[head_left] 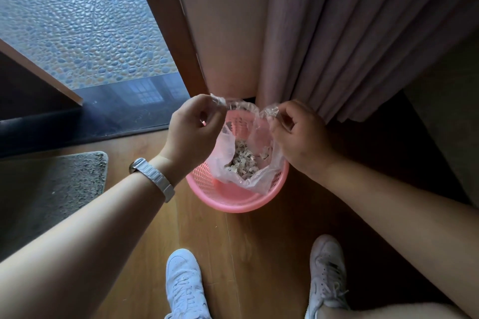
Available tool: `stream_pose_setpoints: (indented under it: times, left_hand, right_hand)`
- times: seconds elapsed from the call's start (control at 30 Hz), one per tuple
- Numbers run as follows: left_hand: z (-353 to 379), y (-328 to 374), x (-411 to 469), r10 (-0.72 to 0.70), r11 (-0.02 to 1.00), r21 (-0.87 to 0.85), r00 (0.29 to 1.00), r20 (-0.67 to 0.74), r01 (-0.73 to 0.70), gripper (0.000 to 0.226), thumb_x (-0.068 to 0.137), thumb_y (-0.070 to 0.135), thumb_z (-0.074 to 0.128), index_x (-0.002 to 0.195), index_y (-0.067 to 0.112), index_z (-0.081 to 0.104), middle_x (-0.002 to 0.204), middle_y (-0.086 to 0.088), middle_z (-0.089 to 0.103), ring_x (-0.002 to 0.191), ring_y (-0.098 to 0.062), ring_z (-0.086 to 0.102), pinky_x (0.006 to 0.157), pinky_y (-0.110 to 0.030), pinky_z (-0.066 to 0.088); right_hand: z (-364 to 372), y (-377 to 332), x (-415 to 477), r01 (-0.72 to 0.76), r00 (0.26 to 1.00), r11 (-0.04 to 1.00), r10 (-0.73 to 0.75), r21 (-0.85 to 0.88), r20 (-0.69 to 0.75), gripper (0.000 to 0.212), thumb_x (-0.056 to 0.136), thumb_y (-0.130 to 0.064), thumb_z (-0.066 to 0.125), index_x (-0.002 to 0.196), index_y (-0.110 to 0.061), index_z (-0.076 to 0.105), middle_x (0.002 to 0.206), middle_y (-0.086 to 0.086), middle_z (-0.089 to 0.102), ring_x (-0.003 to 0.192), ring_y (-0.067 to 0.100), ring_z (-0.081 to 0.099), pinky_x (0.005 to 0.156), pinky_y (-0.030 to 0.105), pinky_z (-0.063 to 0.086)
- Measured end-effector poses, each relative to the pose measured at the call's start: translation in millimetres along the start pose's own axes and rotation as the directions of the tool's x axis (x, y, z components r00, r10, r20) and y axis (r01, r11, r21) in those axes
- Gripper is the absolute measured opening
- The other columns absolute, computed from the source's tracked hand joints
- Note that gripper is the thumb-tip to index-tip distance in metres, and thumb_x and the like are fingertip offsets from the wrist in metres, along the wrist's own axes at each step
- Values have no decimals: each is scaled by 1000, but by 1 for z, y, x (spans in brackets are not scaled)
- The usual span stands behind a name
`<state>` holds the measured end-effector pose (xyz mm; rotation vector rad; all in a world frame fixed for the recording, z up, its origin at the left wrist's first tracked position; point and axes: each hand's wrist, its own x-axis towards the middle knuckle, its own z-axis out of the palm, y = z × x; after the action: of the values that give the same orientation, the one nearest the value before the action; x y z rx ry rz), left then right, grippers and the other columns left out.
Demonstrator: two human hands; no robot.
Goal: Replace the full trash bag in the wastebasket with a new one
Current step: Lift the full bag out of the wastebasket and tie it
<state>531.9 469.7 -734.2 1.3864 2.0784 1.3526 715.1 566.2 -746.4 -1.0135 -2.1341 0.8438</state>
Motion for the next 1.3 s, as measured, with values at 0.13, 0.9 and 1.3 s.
stream_pose_setpoints:
  times: [0.13, 0.9, 1.3]
  left_hand:
    - [-25, 32, -18, 44, 994, 100, 999, 21, -46, 10, 87, 17, 65, 78, 15, 65, 78, -3, 61, 70, -15, 56, 62, -28, 49]
    - [-95, 187, -102, 134, 955, -252, 985, -108, -158, 8, 97, 25, 48, 90, 24, 52, 78, 4, 56, 73, -16, 53, 71, -23, 43]
    - [-66, 168, -122, -65, 694, -701, 985, 163, 162, 23, 87, 6, 49, 94, 16, 69, 77, 1, 65, 58, -18, 49, 55, -27, 44]
  right_hand:
    - [-15, -31, -6, 39, 998, 999, -40, -16, -48, 7, 83, -11, 65, 81, -5, 63, 88, 7, 54, 75, 14, 53, 70, 25, 46]
    - [-114, -205, -81, 52, 998, 945, -37, 323, -52, 7, 90, -16, 61, 85, -11, 61, 72, -6, 62, 70, -4, 57, 64, 11, 43]
    - [-82, -158, -101, -133, 989, 870, 147, 474, 7, 15, 96, -15, 54, 105, -22, 65, 64, -4, 55, 54, 8, 46, 50, 28, 41]
